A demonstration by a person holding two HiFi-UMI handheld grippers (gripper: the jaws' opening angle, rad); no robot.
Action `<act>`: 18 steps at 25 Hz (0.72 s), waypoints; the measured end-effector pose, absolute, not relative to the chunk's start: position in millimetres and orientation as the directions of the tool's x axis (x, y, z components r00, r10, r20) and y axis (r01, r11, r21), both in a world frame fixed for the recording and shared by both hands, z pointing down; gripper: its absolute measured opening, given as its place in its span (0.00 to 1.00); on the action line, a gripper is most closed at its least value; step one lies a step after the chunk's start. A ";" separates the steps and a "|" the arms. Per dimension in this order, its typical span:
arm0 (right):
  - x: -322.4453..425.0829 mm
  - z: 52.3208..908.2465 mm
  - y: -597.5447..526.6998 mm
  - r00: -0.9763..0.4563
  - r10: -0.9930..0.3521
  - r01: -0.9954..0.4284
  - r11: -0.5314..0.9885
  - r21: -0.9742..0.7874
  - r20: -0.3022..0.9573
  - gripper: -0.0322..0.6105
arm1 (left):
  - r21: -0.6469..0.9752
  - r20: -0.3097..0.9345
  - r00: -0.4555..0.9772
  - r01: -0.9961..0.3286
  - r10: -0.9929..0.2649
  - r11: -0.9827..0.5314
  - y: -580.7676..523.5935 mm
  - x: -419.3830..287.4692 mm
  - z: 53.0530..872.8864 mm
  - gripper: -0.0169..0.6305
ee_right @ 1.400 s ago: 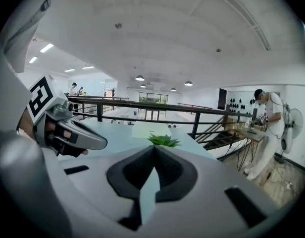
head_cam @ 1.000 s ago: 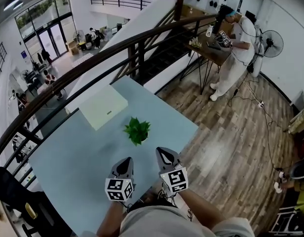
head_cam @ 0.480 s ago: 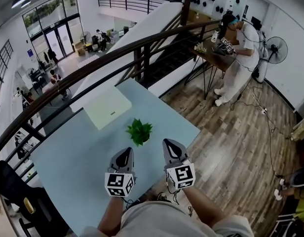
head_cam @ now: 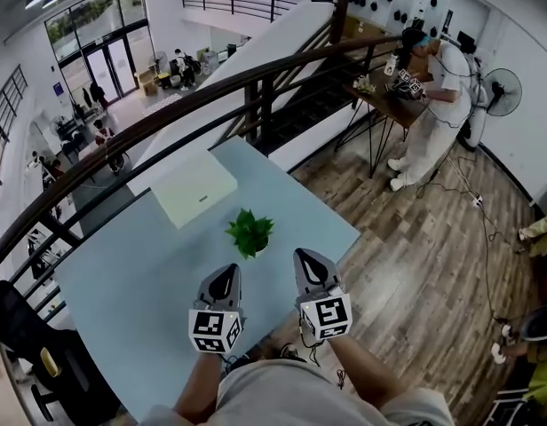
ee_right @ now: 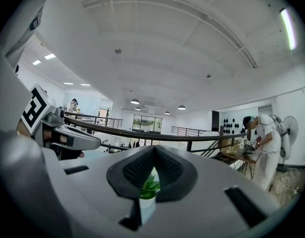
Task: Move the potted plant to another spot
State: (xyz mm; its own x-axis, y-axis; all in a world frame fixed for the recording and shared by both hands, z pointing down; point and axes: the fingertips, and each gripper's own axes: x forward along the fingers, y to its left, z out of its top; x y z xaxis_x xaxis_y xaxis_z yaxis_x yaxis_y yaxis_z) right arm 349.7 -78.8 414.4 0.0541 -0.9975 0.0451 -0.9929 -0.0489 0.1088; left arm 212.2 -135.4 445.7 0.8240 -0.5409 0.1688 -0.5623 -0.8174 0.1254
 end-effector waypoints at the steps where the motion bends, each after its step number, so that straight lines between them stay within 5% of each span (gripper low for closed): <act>1: 349.5 414.9 -78.3 0.053 -0.998 -0.993 -0.048 0.107 0.046 0.05 | 0.126 0.170 0.823 -0.564 -0.542 -0.816 -134.7 211.7 446.3 0.05; 18: 351.1 418.5 -76.0 0.039 -0.998 -0.994 -0.034 0.101 0.053 0.05 | 0.123 0.170 0.820 -0.568 -0.546 -0.814 -128.3 214.9 447.7 0.05</act>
State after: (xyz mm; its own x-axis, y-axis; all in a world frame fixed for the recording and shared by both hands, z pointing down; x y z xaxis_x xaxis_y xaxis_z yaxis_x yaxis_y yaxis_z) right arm 351.1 -76.0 418.5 0.0393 -0.9978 0.0533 -0.9944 -0.0338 0.1006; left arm 214.9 -128.3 447.7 0.8202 -0.5462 0.1701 -0.5676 -0.8140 0.1230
